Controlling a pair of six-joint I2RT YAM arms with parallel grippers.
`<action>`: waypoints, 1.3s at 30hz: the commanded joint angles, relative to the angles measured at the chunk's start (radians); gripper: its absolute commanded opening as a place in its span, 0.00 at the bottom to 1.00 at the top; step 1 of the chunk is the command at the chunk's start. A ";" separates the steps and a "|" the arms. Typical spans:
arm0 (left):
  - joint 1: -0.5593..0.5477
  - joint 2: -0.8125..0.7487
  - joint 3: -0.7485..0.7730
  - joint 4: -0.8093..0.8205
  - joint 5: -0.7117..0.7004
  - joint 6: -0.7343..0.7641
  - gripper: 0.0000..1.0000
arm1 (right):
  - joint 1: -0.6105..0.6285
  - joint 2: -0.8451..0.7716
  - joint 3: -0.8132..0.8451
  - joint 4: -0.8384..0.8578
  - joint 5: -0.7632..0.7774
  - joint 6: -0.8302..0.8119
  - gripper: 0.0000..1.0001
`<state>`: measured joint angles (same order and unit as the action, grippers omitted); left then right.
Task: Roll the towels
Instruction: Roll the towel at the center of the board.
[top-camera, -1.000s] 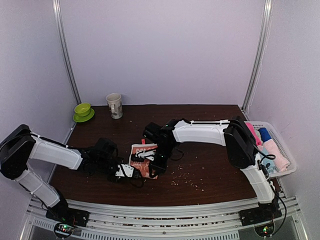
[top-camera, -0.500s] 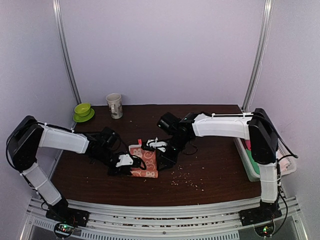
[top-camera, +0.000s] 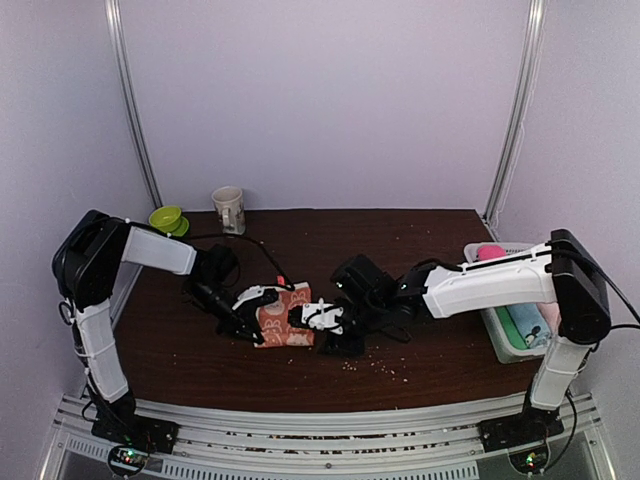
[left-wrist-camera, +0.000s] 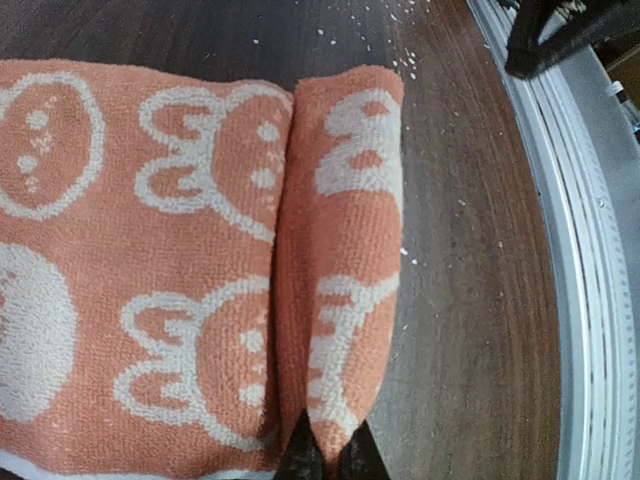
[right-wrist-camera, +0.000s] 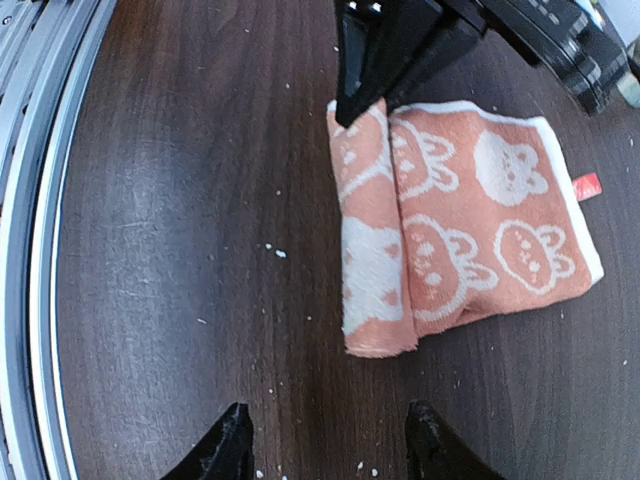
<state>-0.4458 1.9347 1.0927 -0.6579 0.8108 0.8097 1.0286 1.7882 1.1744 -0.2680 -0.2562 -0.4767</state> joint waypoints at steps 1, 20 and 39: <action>0.037 0.079 0.065 -0.127 0.046 -0.021 0.00 | 0.026 0.027 -0.016 0.194 0.135 -0.048 0.52; 0.082 0.193 0.147 -0.169 -0.001 -0.070 0.00 | 0.013 0.216 0.122 0.240 0.130 0.075 0.24; 0.082 0.162 0.128 -0.073 -0.080 -0.146 0.00 | -0.071 0.315 0.212 0.138 0.035 0.206 0.26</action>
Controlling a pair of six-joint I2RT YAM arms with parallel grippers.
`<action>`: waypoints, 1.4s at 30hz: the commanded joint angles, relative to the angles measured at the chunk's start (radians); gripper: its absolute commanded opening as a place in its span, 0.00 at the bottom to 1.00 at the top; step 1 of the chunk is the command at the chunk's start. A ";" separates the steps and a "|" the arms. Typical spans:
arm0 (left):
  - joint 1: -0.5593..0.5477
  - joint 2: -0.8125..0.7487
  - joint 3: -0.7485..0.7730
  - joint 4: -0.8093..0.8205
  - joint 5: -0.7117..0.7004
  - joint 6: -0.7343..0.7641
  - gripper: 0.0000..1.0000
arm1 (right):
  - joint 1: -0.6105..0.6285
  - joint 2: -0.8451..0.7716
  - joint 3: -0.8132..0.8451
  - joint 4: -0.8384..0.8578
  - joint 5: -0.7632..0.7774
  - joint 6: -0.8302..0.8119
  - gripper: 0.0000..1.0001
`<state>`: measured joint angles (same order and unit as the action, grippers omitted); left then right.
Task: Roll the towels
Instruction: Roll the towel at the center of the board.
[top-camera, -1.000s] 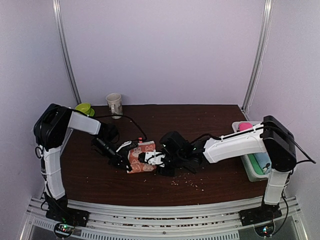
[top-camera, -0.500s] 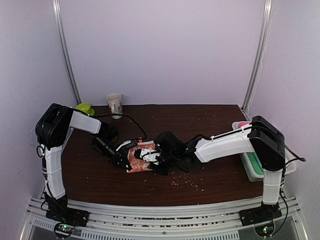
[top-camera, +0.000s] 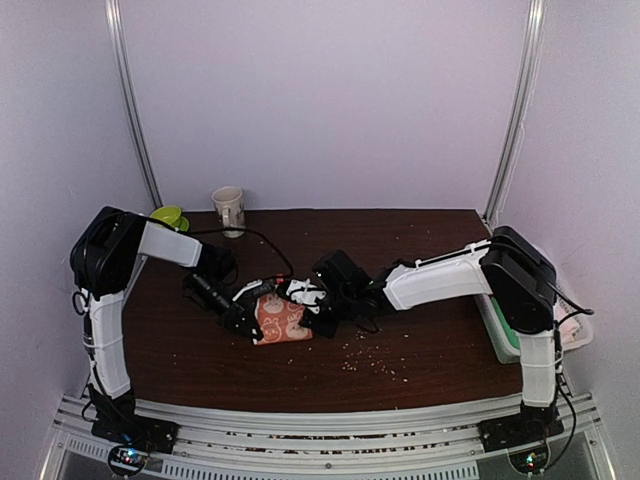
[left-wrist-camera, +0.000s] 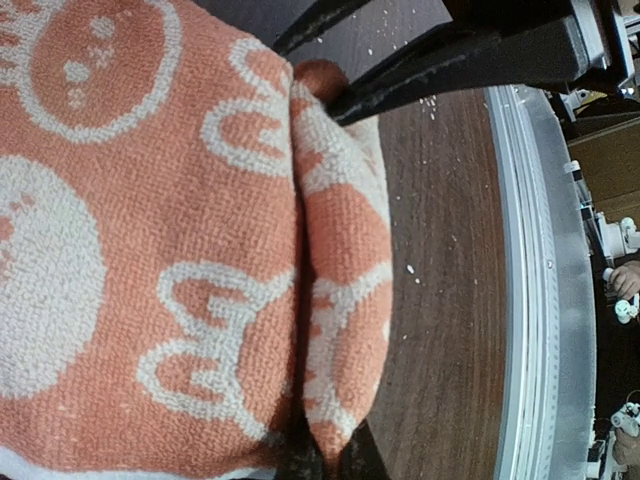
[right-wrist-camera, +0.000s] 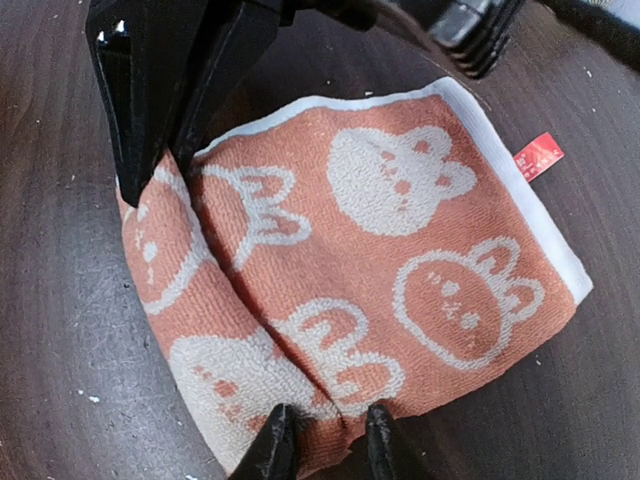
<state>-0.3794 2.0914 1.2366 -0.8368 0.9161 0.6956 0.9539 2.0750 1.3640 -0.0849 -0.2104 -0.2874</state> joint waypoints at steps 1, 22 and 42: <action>0.017 -0.001 -0.020 0.120 -0.194 -0.043 0.00 | 0.004 0.033 0.025 -0.052 -0.004 0.017 0.25; 0.018 -0.308 -0.189 0.378 -0.363 -0.067 0.57 | 0.002 0.144 0.126 -0.196 0.027 0.047 0.23; -0.224 -0.749 -0.759 1.085 -0.712 0.378 0.66 | -0.077 0.236 0.254 -0.347 -0.193 0.182 0.23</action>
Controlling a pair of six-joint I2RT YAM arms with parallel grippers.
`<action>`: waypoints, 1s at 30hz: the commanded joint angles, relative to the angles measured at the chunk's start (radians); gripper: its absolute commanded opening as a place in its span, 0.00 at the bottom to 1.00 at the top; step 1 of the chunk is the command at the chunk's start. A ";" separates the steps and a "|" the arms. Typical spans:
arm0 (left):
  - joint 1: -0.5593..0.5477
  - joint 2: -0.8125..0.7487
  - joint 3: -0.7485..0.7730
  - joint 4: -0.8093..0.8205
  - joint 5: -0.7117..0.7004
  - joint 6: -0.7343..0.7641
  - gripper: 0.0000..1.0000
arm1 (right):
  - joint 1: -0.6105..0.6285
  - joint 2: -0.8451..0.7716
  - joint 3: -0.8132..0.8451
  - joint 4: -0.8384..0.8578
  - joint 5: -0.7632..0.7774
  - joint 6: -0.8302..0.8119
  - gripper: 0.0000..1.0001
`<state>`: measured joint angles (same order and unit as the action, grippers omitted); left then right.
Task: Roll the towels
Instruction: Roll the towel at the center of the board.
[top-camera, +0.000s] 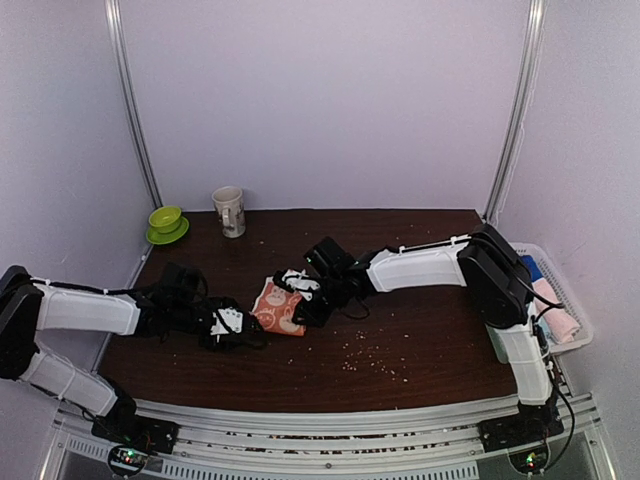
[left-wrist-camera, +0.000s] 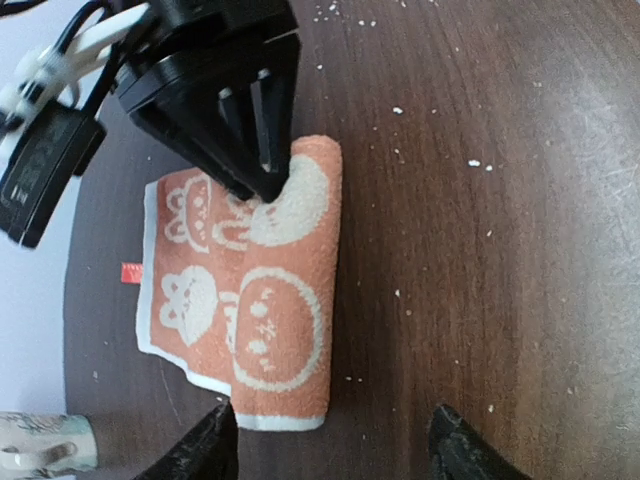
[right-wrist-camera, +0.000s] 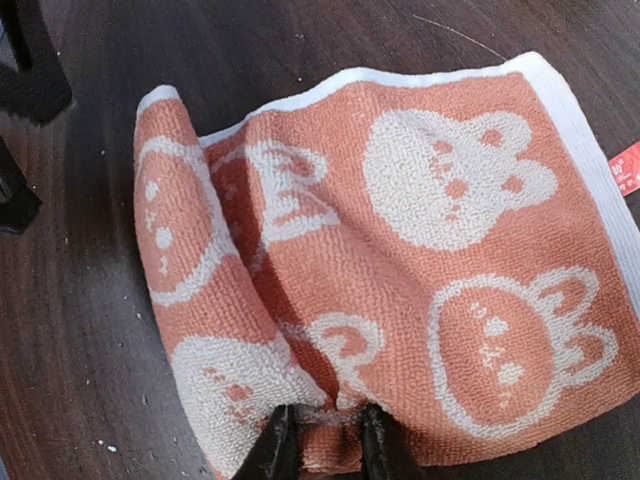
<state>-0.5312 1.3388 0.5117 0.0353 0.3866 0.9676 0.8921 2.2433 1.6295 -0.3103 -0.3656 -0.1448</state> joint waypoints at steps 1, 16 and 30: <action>-0.088 0.017 -0.038 0.230 -0.210 0.117 0.66 | -0.016 0.067 -0.010 -0.125 -0.043 0.041 0.23; -0.177 0.200 -0.121 0.488 -0.438 0.250 0.57 | -0.033 0.067 -0.008 -0.135 -0.106 0.044 0.24; -0.194 0.343 -0.118 0.582 -0.541 0.271 0.14 | -0.039 0.072 -0.002 -0.146 -0.151 0.028 0.23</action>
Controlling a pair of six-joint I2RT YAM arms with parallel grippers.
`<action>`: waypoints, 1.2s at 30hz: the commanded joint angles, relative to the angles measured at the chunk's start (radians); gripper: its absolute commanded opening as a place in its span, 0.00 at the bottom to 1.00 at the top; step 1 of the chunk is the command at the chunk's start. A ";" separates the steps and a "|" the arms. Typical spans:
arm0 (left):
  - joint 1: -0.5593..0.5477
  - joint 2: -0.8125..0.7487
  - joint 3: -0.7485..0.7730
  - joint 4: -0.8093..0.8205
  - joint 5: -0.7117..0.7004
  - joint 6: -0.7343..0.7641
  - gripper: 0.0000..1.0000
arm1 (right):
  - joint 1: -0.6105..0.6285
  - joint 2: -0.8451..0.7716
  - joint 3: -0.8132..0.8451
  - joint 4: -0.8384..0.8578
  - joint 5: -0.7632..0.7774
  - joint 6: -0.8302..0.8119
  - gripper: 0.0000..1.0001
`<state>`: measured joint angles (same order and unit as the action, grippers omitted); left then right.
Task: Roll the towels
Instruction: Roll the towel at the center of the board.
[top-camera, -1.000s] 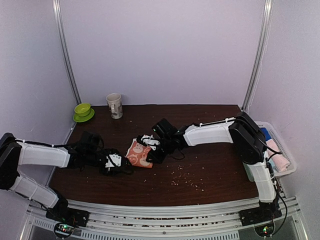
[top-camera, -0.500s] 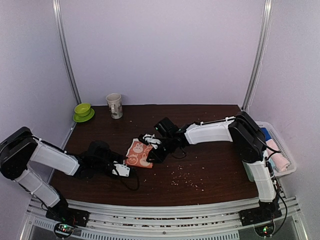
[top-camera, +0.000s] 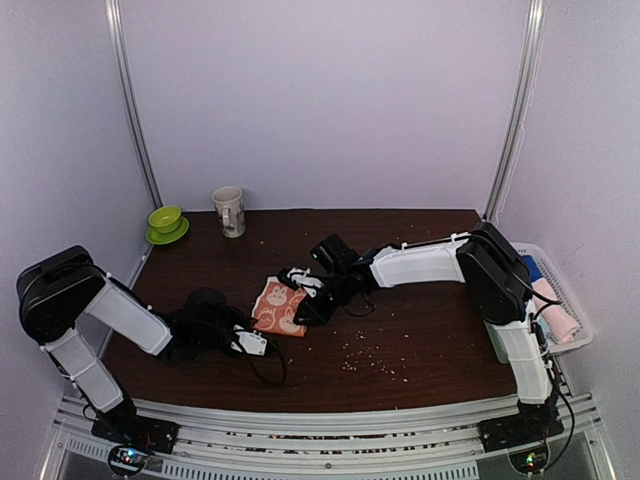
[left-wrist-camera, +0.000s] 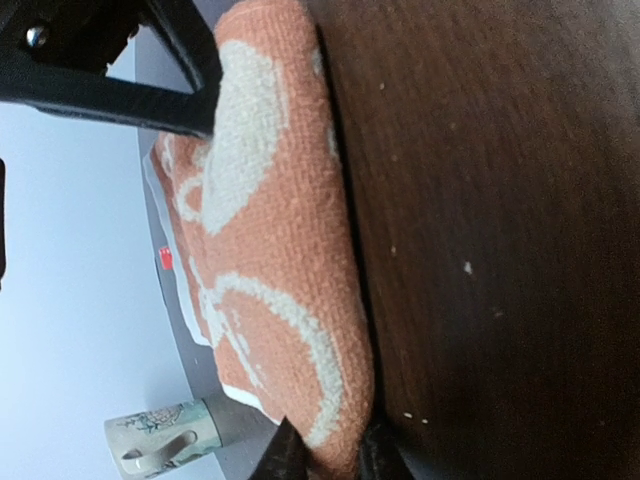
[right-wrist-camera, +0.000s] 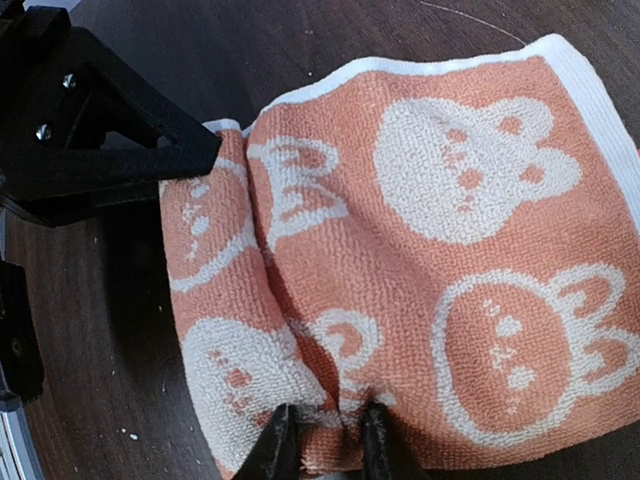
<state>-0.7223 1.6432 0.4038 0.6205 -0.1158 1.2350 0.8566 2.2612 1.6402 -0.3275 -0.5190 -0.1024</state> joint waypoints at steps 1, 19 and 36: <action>-0.004 0.042 -0.009 -0.005 -0.038 0.002 0.14 | -0.003 0.054 -0.011 -0.131 -0.001 -0.015 0.23; 0.008 -0.018 0.284 -0.816 0.274 -0.163 0.00 | -0.003 -0.300 -0.269 -0.020 0.155 -0.138 0.47; 0.056 0.235 0.682 -1.363 0.502 -0.282 0.00 | 0.322 -0.607 -0.845 0.613 0.751 -0.498 0.54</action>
<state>-0.6704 1.8019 1.0554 -0.4759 0.3012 0.9726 1.1358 1.5917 0.7647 0.1314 0.0101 -0.4774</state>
